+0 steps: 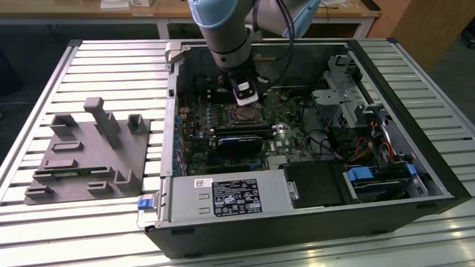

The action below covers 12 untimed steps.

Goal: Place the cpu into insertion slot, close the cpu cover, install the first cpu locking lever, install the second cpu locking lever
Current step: 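Install the first cpu locking lever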

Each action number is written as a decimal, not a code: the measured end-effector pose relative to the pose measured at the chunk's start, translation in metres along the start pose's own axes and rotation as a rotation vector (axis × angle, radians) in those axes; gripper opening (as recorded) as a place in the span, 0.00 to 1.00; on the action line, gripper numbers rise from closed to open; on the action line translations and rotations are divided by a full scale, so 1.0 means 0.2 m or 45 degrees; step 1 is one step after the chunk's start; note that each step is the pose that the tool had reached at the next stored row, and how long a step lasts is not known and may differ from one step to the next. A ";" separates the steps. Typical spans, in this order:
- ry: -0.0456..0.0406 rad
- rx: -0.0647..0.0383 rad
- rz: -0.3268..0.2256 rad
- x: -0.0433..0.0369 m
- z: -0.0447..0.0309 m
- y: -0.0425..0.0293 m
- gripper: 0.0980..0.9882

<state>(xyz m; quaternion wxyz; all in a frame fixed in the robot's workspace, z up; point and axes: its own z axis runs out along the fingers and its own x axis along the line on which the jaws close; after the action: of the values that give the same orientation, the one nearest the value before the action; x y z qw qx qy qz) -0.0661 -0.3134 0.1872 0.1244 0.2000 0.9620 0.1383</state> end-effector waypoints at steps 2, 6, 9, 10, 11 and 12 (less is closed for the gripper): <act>-0.002 0.000 -0.001 0.003 0.003 -0.003 0.01; -0.002 -0.006 0.001 0.004 0.004 -0.005 0.01; -0.002 -0.006 0.001 0.002 -0.003 -0.001 0.01; -0.002 -0.005 0.000 0.001 -0.011 0.001 0.01; -0.002 -0.005 0.000 -0.001 -0.020 0.004 0.01; -0.002 -0.005 0.000 -0.003 -0.029 0.007 0.01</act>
<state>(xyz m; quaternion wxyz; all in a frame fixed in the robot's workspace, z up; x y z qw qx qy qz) -0.0668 -0.3137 0.1931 0.1256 0.2000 0.9616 0.1400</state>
